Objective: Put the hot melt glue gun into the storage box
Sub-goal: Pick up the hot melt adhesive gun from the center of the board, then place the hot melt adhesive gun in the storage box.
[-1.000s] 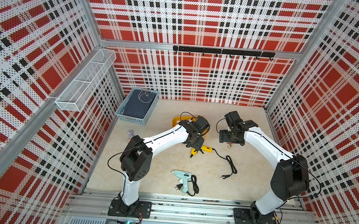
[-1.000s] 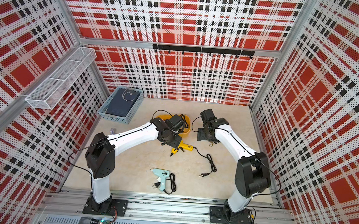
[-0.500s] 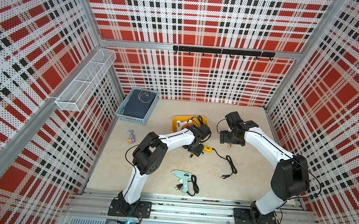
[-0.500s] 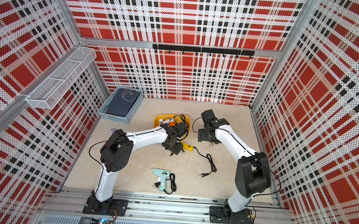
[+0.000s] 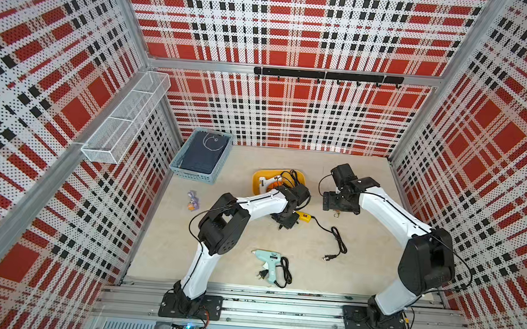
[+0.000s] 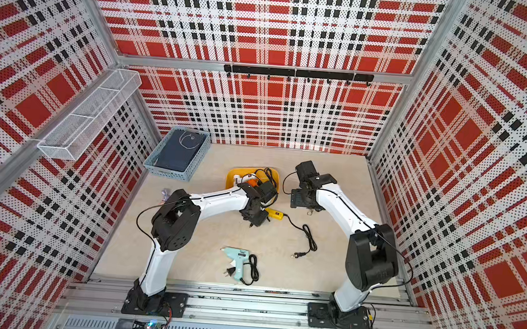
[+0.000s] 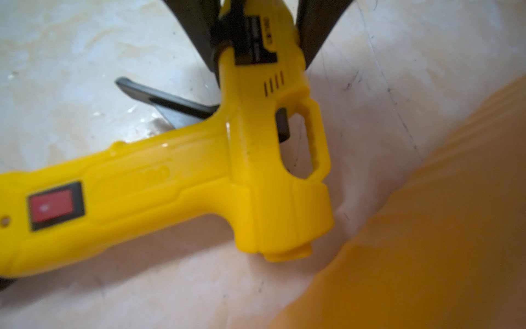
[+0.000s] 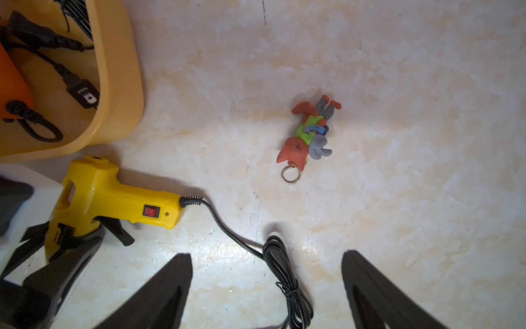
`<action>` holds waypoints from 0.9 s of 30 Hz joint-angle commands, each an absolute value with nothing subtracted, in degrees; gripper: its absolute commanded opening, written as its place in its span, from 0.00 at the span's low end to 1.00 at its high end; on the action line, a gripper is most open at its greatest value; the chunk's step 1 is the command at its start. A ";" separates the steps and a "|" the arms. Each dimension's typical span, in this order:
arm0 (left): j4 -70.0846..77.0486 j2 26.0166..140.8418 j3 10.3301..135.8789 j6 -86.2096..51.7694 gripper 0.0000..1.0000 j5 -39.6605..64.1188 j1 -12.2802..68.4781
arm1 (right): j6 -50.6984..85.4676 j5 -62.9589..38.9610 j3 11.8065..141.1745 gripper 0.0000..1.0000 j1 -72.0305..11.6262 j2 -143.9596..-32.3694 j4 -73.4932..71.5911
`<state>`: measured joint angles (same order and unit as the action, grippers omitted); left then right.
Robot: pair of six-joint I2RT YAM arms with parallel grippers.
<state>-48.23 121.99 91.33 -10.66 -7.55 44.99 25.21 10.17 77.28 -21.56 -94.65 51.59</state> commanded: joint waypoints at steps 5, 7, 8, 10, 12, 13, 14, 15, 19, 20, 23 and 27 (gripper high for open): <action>-51.14 109.97 89.54 -12.09 0.07 -9.23 44.69 | 25.80 10.42 76.83 0.90 -21.36 -93.30 51.72; -51.57 106.34 89.51 -12.54 0.07 -9.80 44.48 | 25.84 10.36 76.73 0.90 -21.29 -93.42 51.28; -51.63 104.70 89.55 -12.80 0.07 -10.26 44.28 | 25.92 10.37 76.73 0.90 -21.35 -93.56 51.16; -51.52 101.23 89.88 -13.22 0.07 -11.36 43.67 | 26.09 10.28 76.74 0.90 -21.34 -93.81 50.77; -51.41 98.55 90.81 -13.53 0.06 -12.96 42.54 | 26.17 10.06 76.77 0.90 -21.27 -94.08 50.46; -51.37 97.46 91.79 -13.86 0.06 -13.90 41.59 | 26.19 9.89 76.82 0.90 -21.28 -94.29 50.30; -51.35 96.61 92.83 -13.97 0.06 -14.43 40.55 | 26.19 9.77 76.89 0.90 -21.21 -94.36 50.25; -51.40 95.84 94.24 -14.30 0.06 -15.17 39.29 | 26.19 9.54 76.99 0.90 -21.23 -94.58 50.17; -51.22 94.36 99.81 -15.27 0.06 -16.54 33.99 | 25.76 9.33 77.59 0.90 -21.24 -95.27 50.15; -51.15 94.23 101.28 -15.40 0.06 -16.97 32.63 | 25.69 9.32 77.77 0.90 -21.29 -95.35 50.03; -50.58 94.20 103.71 -15.88 0.06 -16.97 28.53 | 25.66 9.23 77.96 0.90 -21.30 -95.57 49.92; -49.33 94.72 105.77 -16.11 0.06 -14.74 25.72 | 25.67 9.25 78.13 0.89 -21.28 -95.56 50.01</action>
